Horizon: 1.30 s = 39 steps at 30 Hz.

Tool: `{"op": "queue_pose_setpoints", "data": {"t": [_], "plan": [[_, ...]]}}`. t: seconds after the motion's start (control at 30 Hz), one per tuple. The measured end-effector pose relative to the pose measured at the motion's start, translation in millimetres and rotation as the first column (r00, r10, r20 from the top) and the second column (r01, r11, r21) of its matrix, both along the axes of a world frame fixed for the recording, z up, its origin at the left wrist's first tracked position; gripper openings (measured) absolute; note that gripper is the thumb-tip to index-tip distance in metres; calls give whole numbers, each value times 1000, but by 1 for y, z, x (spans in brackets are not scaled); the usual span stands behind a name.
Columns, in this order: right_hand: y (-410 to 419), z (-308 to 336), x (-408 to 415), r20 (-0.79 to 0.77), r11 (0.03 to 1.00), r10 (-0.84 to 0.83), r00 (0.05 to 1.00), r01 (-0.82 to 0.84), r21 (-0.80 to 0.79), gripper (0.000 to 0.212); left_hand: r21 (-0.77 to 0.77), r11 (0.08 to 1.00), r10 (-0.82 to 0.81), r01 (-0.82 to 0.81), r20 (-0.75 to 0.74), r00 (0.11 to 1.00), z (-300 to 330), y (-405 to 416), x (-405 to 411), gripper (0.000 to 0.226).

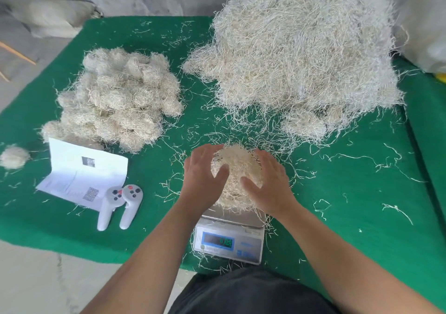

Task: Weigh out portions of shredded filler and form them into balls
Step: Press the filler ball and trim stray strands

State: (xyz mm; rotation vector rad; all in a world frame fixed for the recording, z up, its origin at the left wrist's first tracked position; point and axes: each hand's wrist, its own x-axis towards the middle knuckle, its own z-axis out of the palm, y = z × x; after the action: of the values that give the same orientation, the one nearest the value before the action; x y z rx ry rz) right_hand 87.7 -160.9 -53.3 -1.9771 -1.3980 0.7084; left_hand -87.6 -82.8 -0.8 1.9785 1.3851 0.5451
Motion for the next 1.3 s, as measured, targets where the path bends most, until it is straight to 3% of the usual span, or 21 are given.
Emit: {"op": "queue_pose_setpoints", "data": {"t": [0.13,0.4,0.5,0.77,0.9,1.07,1.2,1.3], "plan": [[-5,11,8,-29,988,-73,997,77,133,85,119,992,-47,47,-6,999,8,5,-2,50],[2,26,11,14,989,-33,999,31,141,81,220,954,-185,204,-104,977,15,1,-3,56],[1,25,7,73,986,-21,997,8,167,82,254,946,-183,201,-95,979,14,-1,-4,52],[3,20,7,27,991,-53,998,49,127,81,243,957,-154,160,-46,987,11,-2,-10,45],[5,21,4,26,997,-62,998,61,41,78,214,969,-129,127,-5,992,11,-4,-13,43],[7,24,4,-24,995,-98,995,97,-28,44,186,977,-114,106,35,993,11,-8,-14,41],[5,39,6,-197,984,-145,970,162,76,24,128,992,-12,-3,117,993,14,-9,-10,41],[9,65,5,-511,944,-226,829,315,94,20,-158,981,147,-109,253,956,27,-4,3,60]]}}
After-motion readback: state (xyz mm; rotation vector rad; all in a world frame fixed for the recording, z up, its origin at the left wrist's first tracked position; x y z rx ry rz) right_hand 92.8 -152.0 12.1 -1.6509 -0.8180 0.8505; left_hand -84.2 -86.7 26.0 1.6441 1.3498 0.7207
